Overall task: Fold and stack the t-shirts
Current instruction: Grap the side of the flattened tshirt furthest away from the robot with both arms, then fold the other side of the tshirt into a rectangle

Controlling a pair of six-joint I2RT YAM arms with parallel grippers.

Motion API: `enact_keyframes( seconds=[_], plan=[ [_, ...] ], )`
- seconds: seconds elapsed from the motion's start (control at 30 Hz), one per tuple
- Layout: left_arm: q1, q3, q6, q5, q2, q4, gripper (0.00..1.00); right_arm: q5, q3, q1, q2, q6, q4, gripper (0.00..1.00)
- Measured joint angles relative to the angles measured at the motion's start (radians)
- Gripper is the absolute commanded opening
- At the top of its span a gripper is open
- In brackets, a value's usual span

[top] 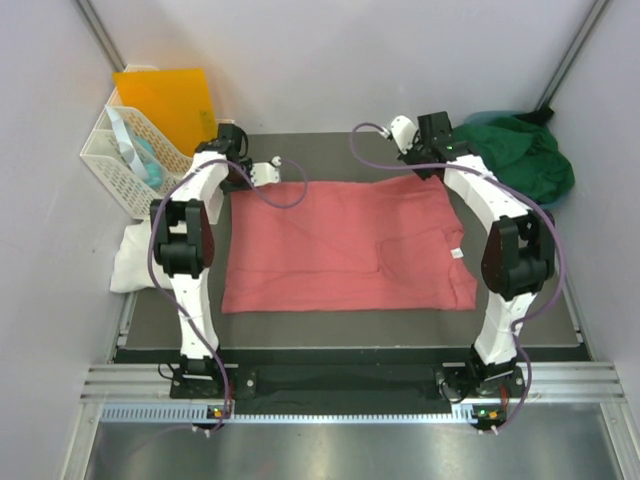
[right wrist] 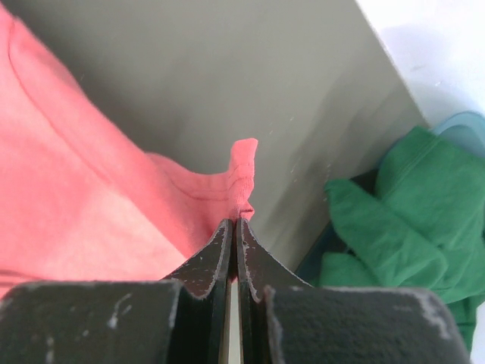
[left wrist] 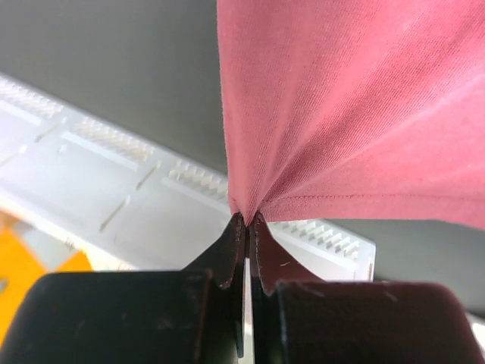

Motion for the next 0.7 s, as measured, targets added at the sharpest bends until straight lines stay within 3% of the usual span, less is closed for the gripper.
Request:
enact_keyframes(
  seconds=[0.43,0.7],
  plan=[
    [0.012,-0.224,0.012,-0.025,-0.173,0.023,0.00,-0.055,-0.129,0.000,-0.178,-0.055,-0.076,0.00],
    [0.012,-0.354,0.033,-0.028,-0.296,0.018,0.00,-0.080,-0.384,0.001,-0.399,-0.155,-0.118,0.00]
  ],
)
